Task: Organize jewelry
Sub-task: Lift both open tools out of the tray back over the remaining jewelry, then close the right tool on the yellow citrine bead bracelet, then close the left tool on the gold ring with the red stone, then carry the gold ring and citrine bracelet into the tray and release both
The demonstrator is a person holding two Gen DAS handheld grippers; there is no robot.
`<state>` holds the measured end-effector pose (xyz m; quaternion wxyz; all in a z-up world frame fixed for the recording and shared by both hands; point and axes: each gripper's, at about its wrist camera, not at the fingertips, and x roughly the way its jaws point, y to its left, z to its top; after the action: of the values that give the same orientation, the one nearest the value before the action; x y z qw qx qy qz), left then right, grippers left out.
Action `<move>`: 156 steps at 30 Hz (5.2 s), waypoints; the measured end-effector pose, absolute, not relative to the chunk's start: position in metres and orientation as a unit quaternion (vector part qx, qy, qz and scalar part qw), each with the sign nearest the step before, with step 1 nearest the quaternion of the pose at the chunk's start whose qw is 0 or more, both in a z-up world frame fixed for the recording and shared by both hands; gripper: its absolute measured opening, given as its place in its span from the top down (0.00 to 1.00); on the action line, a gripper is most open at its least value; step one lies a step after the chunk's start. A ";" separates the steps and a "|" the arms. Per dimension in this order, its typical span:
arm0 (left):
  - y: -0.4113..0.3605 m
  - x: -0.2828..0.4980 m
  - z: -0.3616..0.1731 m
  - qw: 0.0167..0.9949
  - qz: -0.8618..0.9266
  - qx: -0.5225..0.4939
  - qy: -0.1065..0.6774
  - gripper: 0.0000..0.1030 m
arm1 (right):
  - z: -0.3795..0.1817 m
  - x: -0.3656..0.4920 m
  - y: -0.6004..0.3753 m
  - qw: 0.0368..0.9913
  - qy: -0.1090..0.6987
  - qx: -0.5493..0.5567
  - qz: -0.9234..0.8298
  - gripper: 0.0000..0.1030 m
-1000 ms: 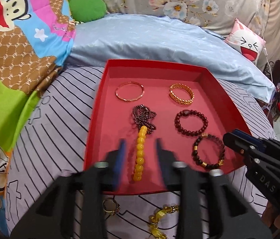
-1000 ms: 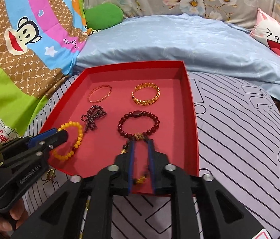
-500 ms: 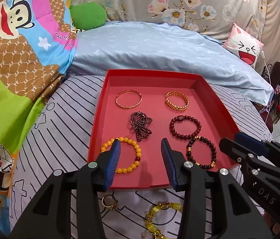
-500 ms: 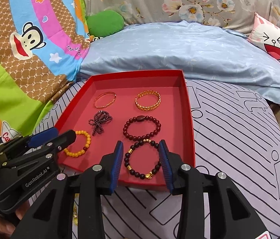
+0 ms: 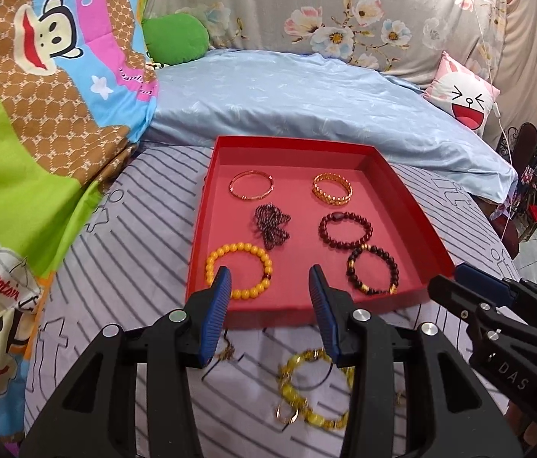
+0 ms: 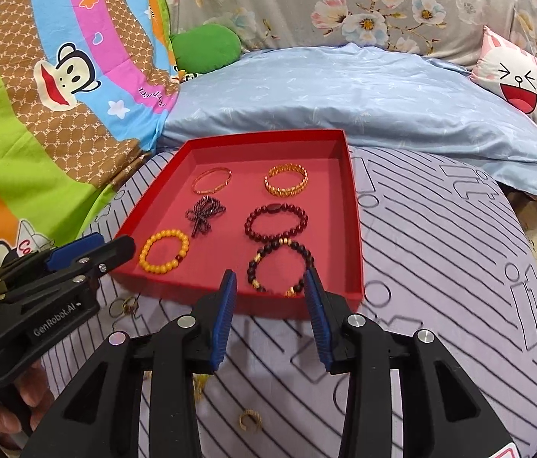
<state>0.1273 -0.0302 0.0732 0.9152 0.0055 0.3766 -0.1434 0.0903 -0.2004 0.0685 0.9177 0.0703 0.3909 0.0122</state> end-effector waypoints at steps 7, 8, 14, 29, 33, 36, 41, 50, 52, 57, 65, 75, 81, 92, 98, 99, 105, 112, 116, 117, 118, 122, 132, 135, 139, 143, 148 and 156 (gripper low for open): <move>-0.013 0.098 0.061 0.911 -0.136 0.003 0.389 0.61 | 0.059 0.060 -0.201 0.912 0.403 0.076 0.014 0.65; -0.011 0.093 0.059 0.910 -0.135 0.001 0.391 0.61 | 0.057 0.056 -0.201 0.911 0.406 0.077 0.014 0.65; 0.001 0.067 0.040 0.903 -0.129 -0.005 0.409 0.61 | 0.042 0.036 -0.192 0.903 0.423 0.078 0.022 0.65; 0.018 0.050 0.015 0.893 -0.111 -0.012 0.436 0.61 | 0.018 0.055 -0.146 0.893 0.443 0.046 0.056 0.65; 0.021 0.053 0.013 0.893 -0.107 -0.014 0.438 0.61 | 0.012 0.067 -0.139 0.892 0.447 0.038 0.058 0.65; 0.023 0.055 0.013 0.892 -0.106 -0.016 0.438 0.61 | 0.008 0.074 -0.137 0.890 0.450 0.035 0.059 0.65; 0.023 0.058 0.012 0.892 -0.106 -0.015 0.440 0.61 | 0.001 0.079 -0.135 0.889 0.454 0.027 0.055 0.70; 0.018 0.069 0.013 0.893 -0.107 -0.012 0.436 0.61 | -0.001 0.064 -0.149 0.889 0.455 0.024 0.041 0.91; 0.016 0.073 0.014 0.894 -0.107 -0.011 0.434 0.61 | -0.001 0.058 -0.153 0.888 0.457 0.034 0.038 0.91; 0.011 0.087 0.014 0.896 -0.109 -0.009 0.431 0.61 | -0.001 0.052 -0.162 0.883 0.465 0.054 0.036 0.91; 0.000 0.116 0.011 0.895 -0.112 -0.014 0.432 0.61 | -0.002 0.055 -0.164 0.880 0.469 0.067 0.039 0.91; -0.005 0.125 0.002 0.896 -0.106 -0.003 0.431 0.79 | -0.001 0.058 -0.163 0.881 0.468 0.066 0.041 0.91; -0.005 0.122 0.003 0.894 -0.111 -0.002 0.434 0.88 | 0.000 0.058 -0.165 0.880 0.468 0.072 0.043 0.91; -0.007 0.101 0.009 0.890 -0.122 -0.006 0.440 0.88 | 0.012 0.048 -0.168 0.885 0.456 0.080 0.047 0.91; -0.004 0.089 0.017 0.889 -0.129 -0.011 0.440 0.88 | 0.030 0.041 -0.167 0.893 0.439 0.085 0.055 0.91; -0.004 0.086 0.019 0.888 -0.129 -0.013 0.441 0.88 | 0.032 0.039 -0.167 0.894 0.437 0.086 0.056 0.91; -0.003 0.075 0.029 0.887 -0.136 -0.013 0.441 0.88 | 0.054 0.032 -0.169 0.903 0.417 0.088 0.063 0.91; 0.001 0.065 0.037 0.885 -0.140 -0.015 0.443 0.88 | 0.074 0.028 -0.176 0.911 0.398 0.092 0.060 0.91; 0.003 0.062 0.042 0.885 -0.143 -0.014 0.442 0.88 | 0.082 0.026 -0.183 0.915 0.389 0.092 0.054 0.91; 0.004 0.061 0.045 0.886 -0.144 -0.013 0.441 0.88 | 0.084 0.026 -0.185 0.916 0.387 0.092 0.051 0.91; 0.004 0.061 0.047 0.886 -0.144 -0.013 0.440 0.88 | 0.087 0.027 -0.189 0.917 0.384 0.093 0.047 0.91; 0.005 0.061 0.056 0.888 -0.148 -0.013 0.435 0.88 | 0.094 0.030 -0.200 0.920 0.378 0.095 0.036 0.91; -0.012 0.086 0.089 0.898 -0.167 -0.010 0.407 0.88 | 0.120 0.069 -0.207 0.931 0.353 0.085 0.036 0.91; -0.022 0.101 0.100 0.903 -0.172 -0.008 0.393 0.88 | 0.124 0.089 -0.203 0.932 0.350 0.082 0.040 0.91; -0.038 0.127 0.111 0.908 -0.178 -0.002 0.380 0.88 | 0.124 0.117 -0.196 0.930 0.353 0.090 0.053 0.91; -0.050 0.153 0.116 0.910 -0.183 -0.003 0.371 0.88 | 0.125 0.143 -0.191 0.929 0.354 0.094 0.059 0.91; -0.064 0.181 0.111 0.909 -0.184 -0.002 0.374 0.88 | 0.117 0.171 -0.189 0.928 0.358 0.090 0.054 0.91; -0.077 0.201 0.086 0.898 -0.184 0.000 0.398 0.88 | 0.091 0.192 -0.200 0.918 0.384 0.094 0.041 0.91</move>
<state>0.2006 -0.0774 0.0859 0.8985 -0.0003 0.3984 -0.1844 0.1922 -0.2001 0.0909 0.9176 0.0937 0.3842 0.0406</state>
